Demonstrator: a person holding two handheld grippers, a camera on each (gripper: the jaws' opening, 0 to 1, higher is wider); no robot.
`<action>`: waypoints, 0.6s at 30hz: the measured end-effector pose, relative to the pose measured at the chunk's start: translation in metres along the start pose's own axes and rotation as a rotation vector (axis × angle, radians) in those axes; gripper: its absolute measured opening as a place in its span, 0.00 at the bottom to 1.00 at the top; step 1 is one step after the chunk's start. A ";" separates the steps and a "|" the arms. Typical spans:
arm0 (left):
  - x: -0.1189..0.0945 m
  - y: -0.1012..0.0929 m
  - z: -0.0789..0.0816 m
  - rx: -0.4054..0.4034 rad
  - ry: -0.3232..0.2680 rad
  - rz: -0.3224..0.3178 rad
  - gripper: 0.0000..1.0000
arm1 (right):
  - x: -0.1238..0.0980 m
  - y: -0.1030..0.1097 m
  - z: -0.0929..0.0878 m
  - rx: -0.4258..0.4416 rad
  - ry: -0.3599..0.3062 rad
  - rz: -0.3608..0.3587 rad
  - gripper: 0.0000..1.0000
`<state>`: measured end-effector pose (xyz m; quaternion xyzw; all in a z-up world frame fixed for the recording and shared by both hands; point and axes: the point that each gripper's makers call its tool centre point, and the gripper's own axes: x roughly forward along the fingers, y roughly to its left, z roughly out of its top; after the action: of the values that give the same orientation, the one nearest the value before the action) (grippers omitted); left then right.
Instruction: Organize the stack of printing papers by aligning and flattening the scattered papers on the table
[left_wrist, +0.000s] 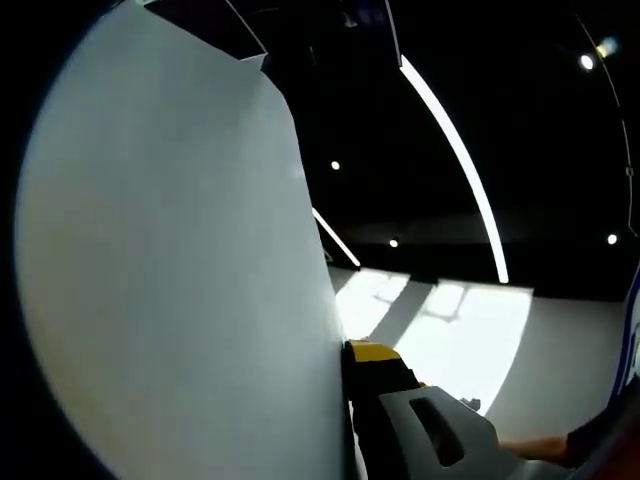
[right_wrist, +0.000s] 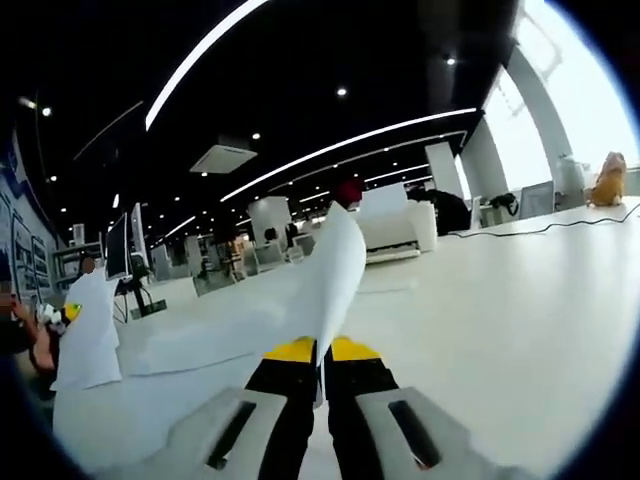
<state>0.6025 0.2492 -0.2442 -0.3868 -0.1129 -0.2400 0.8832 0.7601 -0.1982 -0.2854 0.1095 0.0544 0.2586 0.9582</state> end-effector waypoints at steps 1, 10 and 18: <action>0.000 0.001 0.000 -0.001 0.000 -0.001 0.07 | -0.001 0.001 0.001 0.005 -0.003 0.001 0.00; 0.000 0.002 0.001 -0.001 -0.002 -0.004 0.07 | -0.004 0.014 0.008 0.039 -0.039 0.035 0.00; 0.001 0.005 0.002 0.002 -0.002 -0.003 0.07 | -0.005 0.035 0.020 0.042 -0.069 0.085 0.00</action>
<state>0.6054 0.2531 -0.2459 -0.3857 -0.1146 -0.2409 0.8832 0.7419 -0.1746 -0.2578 0.1409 0.0219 0.2937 0.9452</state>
